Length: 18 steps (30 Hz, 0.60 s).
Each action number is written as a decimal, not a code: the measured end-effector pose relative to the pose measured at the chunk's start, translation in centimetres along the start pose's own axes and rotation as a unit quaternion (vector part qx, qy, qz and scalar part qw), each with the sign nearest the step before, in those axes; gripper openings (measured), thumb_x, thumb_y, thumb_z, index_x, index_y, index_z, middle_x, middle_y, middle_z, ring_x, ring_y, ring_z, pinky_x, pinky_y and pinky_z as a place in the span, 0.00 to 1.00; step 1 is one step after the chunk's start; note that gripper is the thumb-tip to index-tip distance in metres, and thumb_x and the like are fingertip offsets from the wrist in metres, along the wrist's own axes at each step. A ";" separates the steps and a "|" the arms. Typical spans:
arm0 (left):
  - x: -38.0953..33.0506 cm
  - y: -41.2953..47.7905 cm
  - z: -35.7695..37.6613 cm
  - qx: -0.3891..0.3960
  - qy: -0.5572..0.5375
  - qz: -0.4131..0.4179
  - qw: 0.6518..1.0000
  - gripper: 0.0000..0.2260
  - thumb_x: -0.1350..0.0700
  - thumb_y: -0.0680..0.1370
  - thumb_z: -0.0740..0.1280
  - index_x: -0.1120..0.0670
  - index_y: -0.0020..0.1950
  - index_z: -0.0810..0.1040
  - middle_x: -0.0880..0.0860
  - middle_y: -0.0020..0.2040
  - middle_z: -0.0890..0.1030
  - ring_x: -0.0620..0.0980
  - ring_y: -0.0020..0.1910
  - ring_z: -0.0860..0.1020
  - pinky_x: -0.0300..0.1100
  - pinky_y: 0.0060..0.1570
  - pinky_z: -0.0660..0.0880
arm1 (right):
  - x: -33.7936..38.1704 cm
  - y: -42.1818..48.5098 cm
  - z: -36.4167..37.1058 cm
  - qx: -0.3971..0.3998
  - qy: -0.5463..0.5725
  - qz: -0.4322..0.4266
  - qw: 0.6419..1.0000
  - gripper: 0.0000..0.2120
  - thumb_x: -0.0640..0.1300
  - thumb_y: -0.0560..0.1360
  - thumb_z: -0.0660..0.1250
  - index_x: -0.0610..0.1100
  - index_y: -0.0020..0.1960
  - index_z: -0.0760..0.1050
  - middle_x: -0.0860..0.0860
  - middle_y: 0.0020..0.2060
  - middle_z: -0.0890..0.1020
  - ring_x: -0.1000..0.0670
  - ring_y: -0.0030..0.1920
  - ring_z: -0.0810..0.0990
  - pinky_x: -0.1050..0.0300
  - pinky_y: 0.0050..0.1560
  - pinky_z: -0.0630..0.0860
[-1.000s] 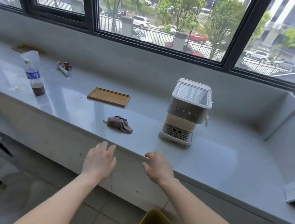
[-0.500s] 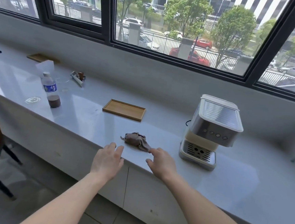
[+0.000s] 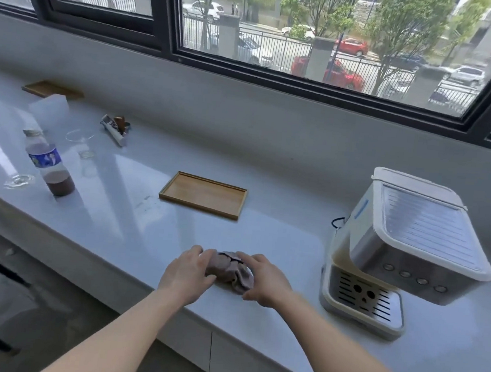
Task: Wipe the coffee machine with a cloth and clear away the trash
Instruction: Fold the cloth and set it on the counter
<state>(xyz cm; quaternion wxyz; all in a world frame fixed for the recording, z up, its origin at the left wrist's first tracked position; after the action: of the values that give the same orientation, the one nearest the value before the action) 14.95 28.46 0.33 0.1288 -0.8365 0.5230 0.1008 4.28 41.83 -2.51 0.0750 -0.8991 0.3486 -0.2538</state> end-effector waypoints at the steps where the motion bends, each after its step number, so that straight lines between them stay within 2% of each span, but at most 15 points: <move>1: 0.1 0.9 0.5 0.013 -0.011 0.001 1.000 0.25 0.44 0.77 0.64 0.44 0.73 0.63 0.49 0.65 0.70 0.52 0.61 0.73 0.48 0.55 0.75 | -0.1 0.9 0.2 0.011 -0.001 -0.006 1.000 0.47 0.45 0.65 0.75 0.65 0.75 0.53 0.52 0.68 0.67 0.45 0.60 0.75 0.51 0.50 0.79; 6: 1.0 4.4 2.9 0.087 -0.062 0.000 0.994 0.32 0.37 0.74 0.66 0.41 0.75 0.60 0.47 0.74 0.64 0.50 0.71 0.67 0.48 0.64 0.71 | -0.1 3.8 1.7 0.035 0.001 -0.020 0.999 0.49 0.46 0.64 0.76 0.62 0.76 0.53 0.52 0.71 0.65 0.44 0.64 0.73 0.50 0.60 0.75; 10: 2.1 7.0 3.8 0.115 -0.061 0.012 0.991 0.33 0.36 0.73 0.66 0.41 0.75 0.61 0.46 0.74 0.66 0.48 0.71 0.67 0.47 0.64 0.70 | 0.1 5.1 1.8 0.022 -0.029 -0.020 0.999 0.43 0.46 0.67 0.72 0.58 0.76 0.55 0.50 0.69 0.67 0.42 0.62 0.73 0.50 0.60 0.74; 12: 2.2 8.0 4.2 0.142 -0.070 0.022 0.987 0.30 0.38 0.72 0.68 0.43 0.72 0.67 0.46 0.68 0.72 0.49 0.66 0.72 0.47 0.61 0.72 | 0.4 5.6 1.8 0.019 -0.044 -0.015 0.999 0.36 0.45 0.69 0.70 0.57 0.74 0.61 0.48 0.63 0.71 0.41 0.59 0.75 0.49 0.56 0.75; 13: 2.0 8.3 4.3 0.153 -0.078 0.035 0.985 0.25 0.40 0.70 0.68 0.44 0.66 0.73 0.47 0.62 0.76 0.50 0.61 0.75 0.47 0.56 0.74 | 0.6 5.8 1.9 0.021 -0.049 -0.009 0.999 0.32 0.44 0.69 0.69 0.55 0.71 0.65 0.48 0.60 0.72 0.41 0.57 0.75 0.49 0.54 0.75; 14: 1.7 8.7 4.4 0.159 -0.083 0.052 0.982 0.16 0.42 0.68 0.68 0.44 0.54 0.77 0.47 0.53 0.79 0.51 0.54 0.77 0.46 0.48 0.75 | 0.8 6.0 1.9 0.023 -0.049 -0.001 0.999 0.28 0.43 0.70 0.69 0.54 0.69 0.68 0.48 0.57 0.73 0.41 0.55 0.76 0.50 0.52 0.75; 15: 1.4 8.9 4.4 0.165 -0.087 0.070 0.980 0.07 0.45 0.67 0.67 0.44 0.42 0.74 0.48 0.43 0.78 0.51 0.46 0.77 0.44 0.38 0.72 | 1.0 6.1 1.9 0.024 -0.048 0.008 0.999 0.25 0.42 0.71 0.68 0.52 0.67 0.70 0.47 0.55 0.73 0.42 0.53 0.76 0.51 0.50 0.74; 16: 1.3 9.1 4.5 0.174 -0.092 0.080 0.977 0.07 0.47 0.67 0.66 0.46 0.35 0.69 0.47 0.37 0.74 0.50 0.39 0.75 0.42 0.32 0.68 | 1.3 6.3 1.9 0.022 -0.050 0.015 0.998 0.21 0.41 0.71 0.67 0.50 0.64 0.72 0.47 0.53 0.74 0.42 0.52 0.77 0.51 0.49 0.73; 18: 1.3 9.2 4.6 0.182 -0.093 0.101 0.974 0.10 0.51 0.67 0.64 0.49 0.31 0.64 0.48 0.32 0.69 0.49 0.33 0.69 0.42 0.29 0.62 | 2.0 6.8 1.6 0.015 -0.065 0.028 0.997 0.12 0.39 0.71 0.65 0.45 0.54 0.75 0.46 0.49 0.74 0.41 0.50 0.78 0.51 0.46 0.73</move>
<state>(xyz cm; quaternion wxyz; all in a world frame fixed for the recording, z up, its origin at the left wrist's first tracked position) 7.07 24.92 -5.44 0.3163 -0.7287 0.6002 0.0937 2.35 35.41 -5.21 0.1179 -0.9026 0.3638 -0.1974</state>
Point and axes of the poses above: each hand's wrist, its own y-axis towards the middle knuckle, its own z-axis out of the palm, x = y × z, the point moved 9 cm from there along y, towards the middle knuckle
